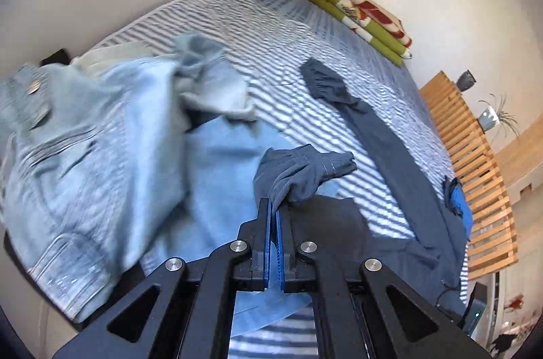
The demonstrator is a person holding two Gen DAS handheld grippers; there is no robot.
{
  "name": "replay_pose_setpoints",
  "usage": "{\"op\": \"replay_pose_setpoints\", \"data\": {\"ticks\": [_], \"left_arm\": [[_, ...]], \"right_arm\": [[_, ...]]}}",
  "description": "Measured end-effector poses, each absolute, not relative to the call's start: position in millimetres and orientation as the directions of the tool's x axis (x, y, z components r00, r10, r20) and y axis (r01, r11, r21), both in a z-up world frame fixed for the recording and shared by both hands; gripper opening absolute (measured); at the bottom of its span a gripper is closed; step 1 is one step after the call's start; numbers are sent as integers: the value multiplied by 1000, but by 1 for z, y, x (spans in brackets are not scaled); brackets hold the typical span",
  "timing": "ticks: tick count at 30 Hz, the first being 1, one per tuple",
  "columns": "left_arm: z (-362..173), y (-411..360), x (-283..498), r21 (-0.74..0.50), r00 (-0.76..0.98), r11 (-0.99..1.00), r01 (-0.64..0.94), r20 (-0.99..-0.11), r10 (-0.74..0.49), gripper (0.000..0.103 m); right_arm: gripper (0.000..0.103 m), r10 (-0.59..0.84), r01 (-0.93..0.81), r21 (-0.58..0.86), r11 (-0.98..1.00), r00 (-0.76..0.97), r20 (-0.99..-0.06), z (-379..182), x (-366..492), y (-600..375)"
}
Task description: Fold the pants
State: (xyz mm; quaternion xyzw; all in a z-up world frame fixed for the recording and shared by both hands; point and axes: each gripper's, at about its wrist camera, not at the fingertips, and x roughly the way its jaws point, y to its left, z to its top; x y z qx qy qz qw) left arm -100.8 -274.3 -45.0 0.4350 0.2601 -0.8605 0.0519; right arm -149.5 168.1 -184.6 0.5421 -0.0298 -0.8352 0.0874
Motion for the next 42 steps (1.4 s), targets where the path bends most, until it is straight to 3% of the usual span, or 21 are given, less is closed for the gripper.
{"op": "replay_pose_setpoints", "data": {"ticks": [3, 5, 7, 9, 12, 14, 20, 24, 26, 35, 42], "left_arm": [[-75, -313, -67, -387, -560, -822, 418, -822, 103, 4], [-88, -336, -46, -416, -539, -765, 492, -835, 108, 24], [-83, -350, -27, -395, -561, -746, 536, -827, 35, 25], [-75, -351, -20, -382, -573, -760, 526, -819, 15, 26], [-54, -336, -22, -364, -594, -802, 474, -804, 14, 40], [-38, -322, -30, -360, -613, -826, 434, -790, 22, 43], [5, -260, -122, -383, -628, -885, 264, -765, 143, 45], [14, -222, -198, -350, -614, -921, 169, -769, 179, 56], [12, -206, -233, -374, -595, -918, 134, -771, 227, 60], [-88, -180, -400, -345, -460, -922, 178, -857, 232, 61], [-132, -212, -429, -394, -432, -886, 245, -863, 264, 61]], "right_arm": [[29, -198, 167, 147, -975, -357, -913, -200, -151, 142], [29, -222, 190, 167, -967, -320, -921, -208, -151, 128], [29, -243, 212, 184, -960, -298, -923, -211, -150, 119], [29, -244, 234, 177, -956, -299, -923, -209, -147, 113], [29, -238, 225, 172, -959, -311, -920, -203, -148, 115], [29, -241, 201, 183, -962, -321, -916, -198, -149, 122], [30, -239, 153, 190, -970, -433, -869, -156, -156, 147], [54, -191, 96, 165, -982, -539, -820, -126, -166, 188], [55, -140, 50, 136, -989, -571, -809, -118, -179, 208], [57, -39, -4, 48, -999, -535, -844, -161, -295, 223], [57, 73, 64, -116, -991, -471, -879, -217, -383, 185]]}}
